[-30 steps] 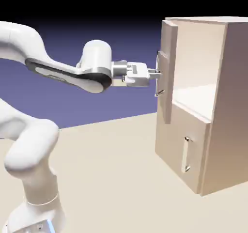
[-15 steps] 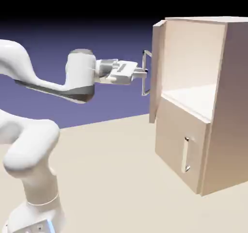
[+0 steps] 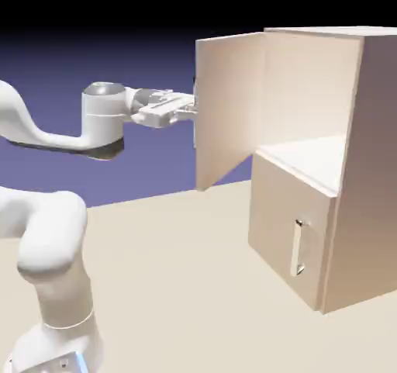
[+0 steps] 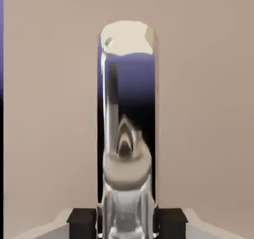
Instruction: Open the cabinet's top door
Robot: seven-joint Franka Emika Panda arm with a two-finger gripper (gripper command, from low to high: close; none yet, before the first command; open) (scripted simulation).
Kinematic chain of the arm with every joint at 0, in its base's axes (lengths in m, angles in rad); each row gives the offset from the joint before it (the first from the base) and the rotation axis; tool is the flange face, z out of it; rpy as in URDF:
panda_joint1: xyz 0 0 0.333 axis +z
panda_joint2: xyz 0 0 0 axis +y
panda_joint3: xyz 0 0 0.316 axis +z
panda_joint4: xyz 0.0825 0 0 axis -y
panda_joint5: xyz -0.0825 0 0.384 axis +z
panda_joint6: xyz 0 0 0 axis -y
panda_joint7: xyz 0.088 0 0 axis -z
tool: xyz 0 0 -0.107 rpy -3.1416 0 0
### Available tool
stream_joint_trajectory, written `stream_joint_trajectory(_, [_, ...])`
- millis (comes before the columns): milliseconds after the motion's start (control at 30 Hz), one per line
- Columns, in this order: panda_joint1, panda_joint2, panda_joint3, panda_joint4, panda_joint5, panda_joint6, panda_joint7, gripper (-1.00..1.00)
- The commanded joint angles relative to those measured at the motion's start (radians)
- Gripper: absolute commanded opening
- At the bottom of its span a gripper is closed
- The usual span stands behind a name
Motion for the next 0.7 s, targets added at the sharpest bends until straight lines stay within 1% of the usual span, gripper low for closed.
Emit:
stream_joint_trajectory(0, [-0.008, 0.006, 0.028, 0.024, 0.025, -0.042, -0.005, -1.0])
stream_joint_trajectory(167, [-0.085, 0.036, 0.17, 0.17, 0.143, -0.26, -0.026, -1.0])
stream_joint_trajectory(333, [-0.215, 0.052, 0.309, 0.349, 0.237, -0.466, -0.049, -1.0])
stream_joint_trajectory(667, [-0.512, 0.021, 0.509, 0.712, 0.358, -0.795, -0.113, -1.0])
